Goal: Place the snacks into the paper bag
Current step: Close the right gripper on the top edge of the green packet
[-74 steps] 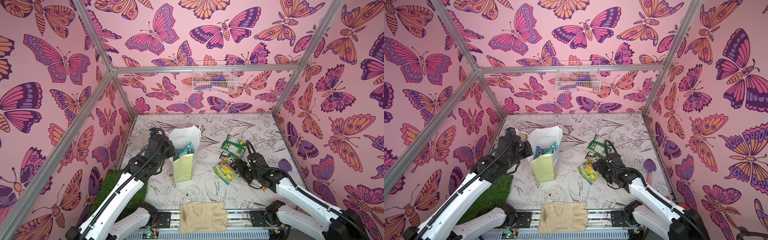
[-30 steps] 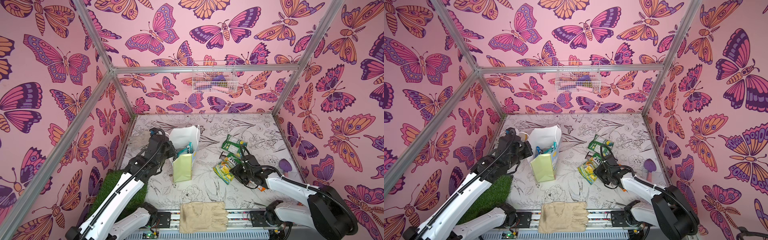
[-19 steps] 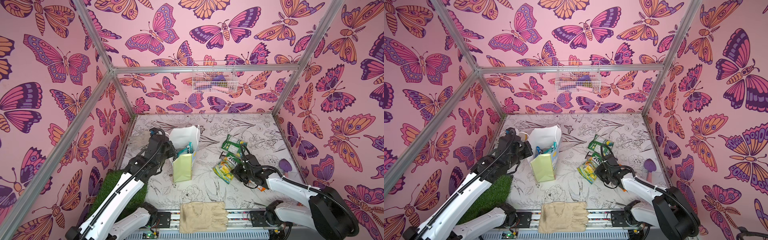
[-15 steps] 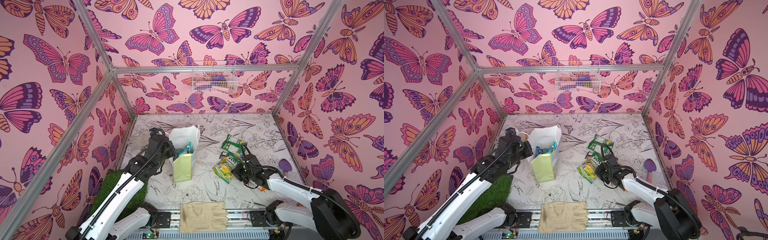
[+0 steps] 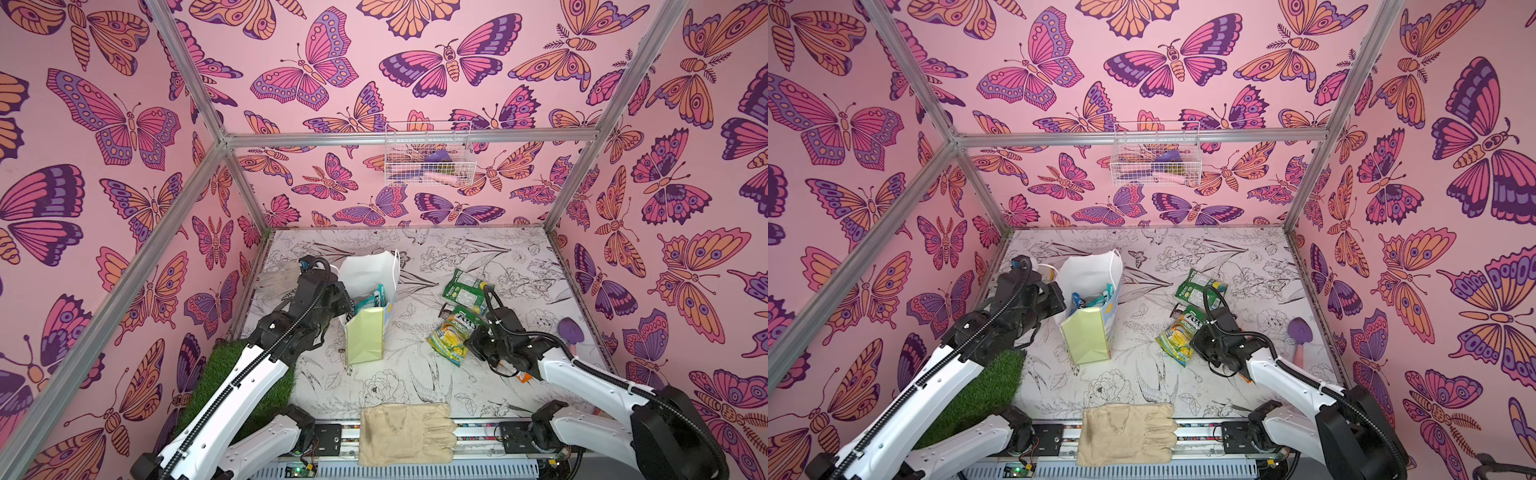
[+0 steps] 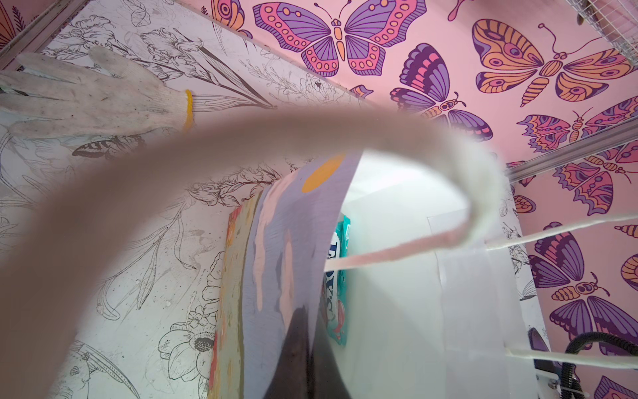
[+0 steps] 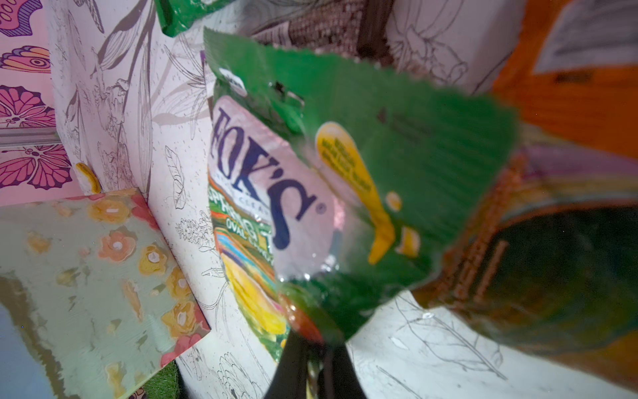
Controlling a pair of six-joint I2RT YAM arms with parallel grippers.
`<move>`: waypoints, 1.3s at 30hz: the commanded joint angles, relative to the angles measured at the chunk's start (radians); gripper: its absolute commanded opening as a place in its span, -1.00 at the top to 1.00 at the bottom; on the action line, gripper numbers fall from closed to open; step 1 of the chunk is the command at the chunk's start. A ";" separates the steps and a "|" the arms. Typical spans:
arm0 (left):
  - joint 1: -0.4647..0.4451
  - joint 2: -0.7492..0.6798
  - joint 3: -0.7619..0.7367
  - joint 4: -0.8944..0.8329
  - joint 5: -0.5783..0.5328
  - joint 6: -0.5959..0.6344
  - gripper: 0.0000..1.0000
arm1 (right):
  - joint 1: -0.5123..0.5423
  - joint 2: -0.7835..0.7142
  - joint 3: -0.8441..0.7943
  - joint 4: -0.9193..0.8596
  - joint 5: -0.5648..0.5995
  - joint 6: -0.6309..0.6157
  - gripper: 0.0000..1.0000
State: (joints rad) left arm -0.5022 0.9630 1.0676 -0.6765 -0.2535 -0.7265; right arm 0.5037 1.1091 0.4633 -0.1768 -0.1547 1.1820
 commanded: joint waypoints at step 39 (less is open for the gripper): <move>0.007 -0.006 -0.003 0.027 0.013 -0.012 1.00 | -0.004 -0.224 0.150 -0.131 0.011 -0.124 1.00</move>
State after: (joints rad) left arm -0.5022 0.9634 1.0676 -0.6765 -0.2504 -0.7269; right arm 0.5037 0.9066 0.5674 -0.3115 -0.1505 1.0737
